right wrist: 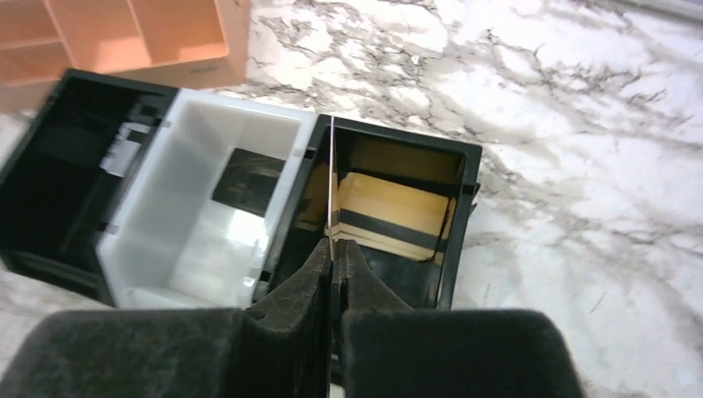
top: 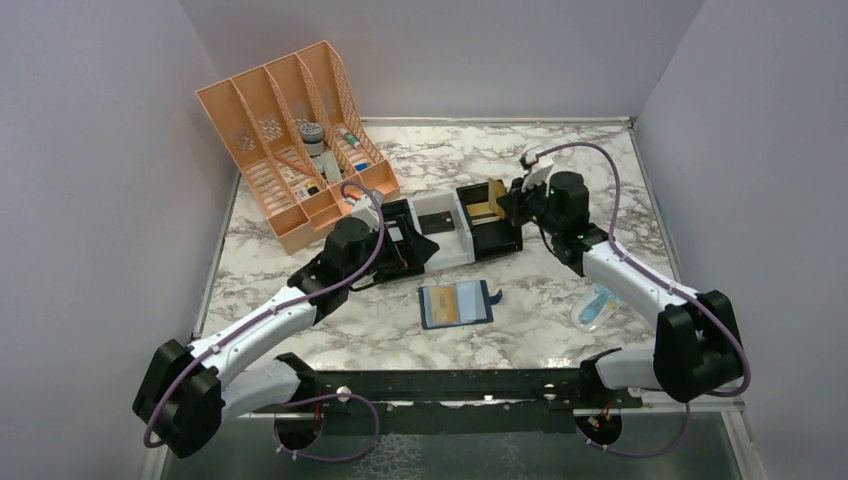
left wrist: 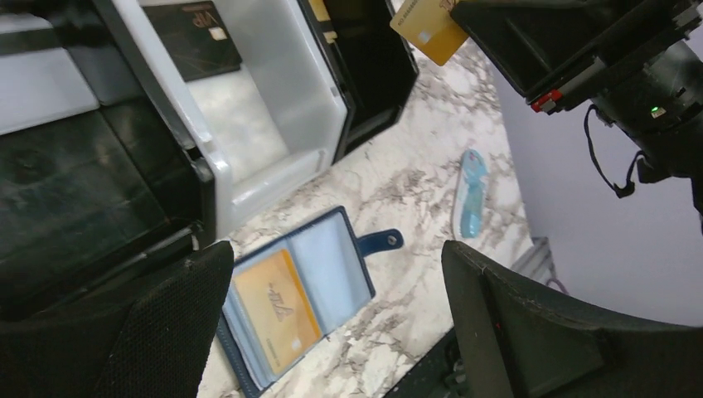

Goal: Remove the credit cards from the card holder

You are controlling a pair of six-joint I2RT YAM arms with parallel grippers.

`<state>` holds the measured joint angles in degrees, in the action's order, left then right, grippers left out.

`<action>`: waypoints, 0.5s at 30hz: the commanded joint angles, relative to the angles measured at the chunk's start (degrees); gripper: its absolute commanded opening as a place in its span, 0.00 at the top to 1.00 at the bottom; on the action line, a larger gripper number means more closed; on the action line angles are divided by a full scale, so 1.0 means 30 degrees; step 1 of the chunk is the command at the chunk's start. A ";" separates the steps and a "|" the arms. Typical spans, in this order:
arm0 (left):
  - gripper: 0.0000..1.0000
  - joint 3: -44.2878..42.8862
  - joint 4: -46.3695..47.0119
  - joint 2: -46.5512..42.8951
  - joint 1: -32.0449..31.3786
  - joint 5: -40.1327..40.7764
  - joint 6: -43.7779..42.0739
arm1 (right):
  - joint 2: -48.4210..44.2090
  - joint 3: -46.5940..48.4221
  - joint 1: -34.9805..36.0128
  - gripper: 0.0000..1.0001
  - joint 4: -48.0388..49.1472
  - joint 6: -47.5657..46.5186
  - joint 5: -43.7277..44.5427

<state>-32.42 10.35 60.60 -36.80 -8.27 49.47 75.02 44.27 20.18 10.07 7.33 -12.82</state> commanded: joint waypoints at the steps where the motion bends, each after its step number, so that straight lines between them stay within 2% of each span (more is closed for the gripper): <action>1: 0.01 -0.1989 -0.5169 -0.0187 0.0128 0.3112 -0.2544 | 0.1624 0.1242 0.0825 0.99 -0.0273 -0.5578 0.1737; 5: 0.01 -0.2352 -0.6680 -0.0249 0.0180 0.3908 -0.2809 | 0.3157 0.1812 0.1664 0.99 -0.0507 -0.8280 0.2800; 8: 0.01 -0.2134 -0.6875 -0.0511 0.0195 0.3935 -0.2499 | 0.4016 0.2279 0.1795 0.99 -0.0737 -1.0045 0.2461; 15: 0.01 -0.1552 -0.7288 -0.1089 0.0224 0.4023 -0.1969 | 0.6069 0.3116 0.1826 0.99 -0.0549 -1.3727 0.3927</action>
<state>-37.76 -9.23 59.33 -36.45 1.61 43.16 90.52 51.11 25.65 8.47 -24.03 -4.80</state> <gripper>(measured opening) 0.991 0.016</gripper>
